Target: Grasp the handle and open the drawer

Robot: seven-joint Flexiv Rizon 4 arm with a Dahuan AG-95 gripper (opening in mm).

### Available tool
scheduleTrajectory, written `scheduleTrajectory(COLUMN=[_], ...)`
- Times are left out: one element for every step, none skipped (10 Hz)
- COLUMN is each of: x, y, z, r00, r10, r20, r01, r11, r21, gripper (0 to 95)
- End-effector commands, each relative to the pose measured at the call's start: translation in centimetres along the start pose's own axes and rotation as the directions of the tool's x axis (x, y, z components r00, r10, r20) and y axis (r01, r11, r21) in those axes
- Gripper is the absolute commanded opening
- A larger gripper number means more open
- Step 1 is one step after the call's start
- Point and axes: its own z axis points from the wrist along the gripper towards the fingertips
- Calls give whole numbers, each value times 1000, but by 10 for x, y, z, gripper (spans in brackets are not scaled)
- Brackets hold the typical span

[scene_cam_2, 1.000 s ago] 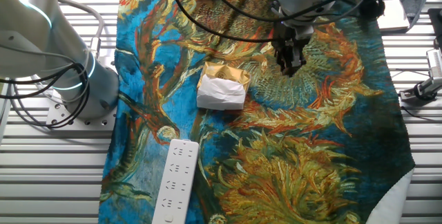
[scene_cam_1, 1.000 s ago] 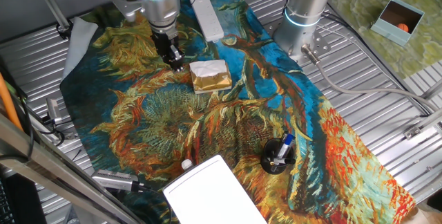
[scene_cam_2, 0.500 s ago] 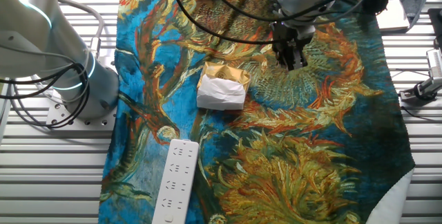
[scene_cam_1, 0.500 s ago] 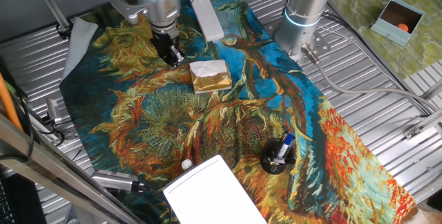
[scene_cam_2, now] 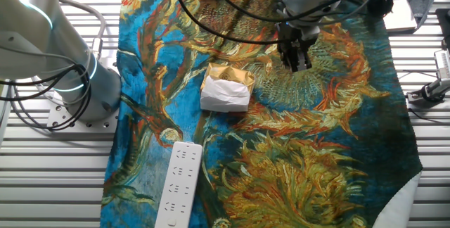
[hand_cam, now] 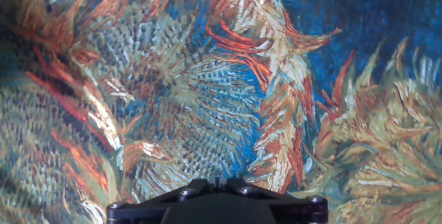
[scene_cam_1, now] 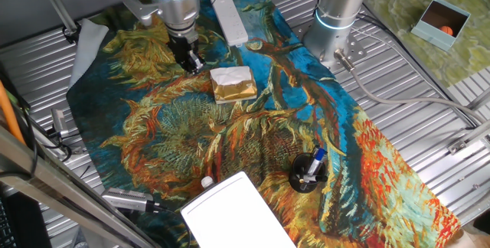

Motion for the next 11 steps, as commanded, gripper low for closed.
scheduleTrajectory(x=[0,0,0,0,0,0,0,0,-1,-3,-9], y=[0,0,-1,-1,-1,-1,0,0,0,-1,-2], z=[0,-1,-2,-2,-3,-3,-4,-4,-4,-5,-6], r00=[997,985,973,934,897,875,801,750,670,598,520], r10=[-78,-172,-233,-356,-441,-483,-597,-661,-742,-801,-854], r20=[1,1,6,27,29,31,28,30,35,23,9], r01=[78,172,233,356,440,482,596,659,735,789,838], r11=[997,985,973,934,897,876,802,750,669,594,513], r21=[3,3,4,20,31,35,48,61,108,158,185], gripper=[0,0,0,0,0,0,0,0,0,0,0])
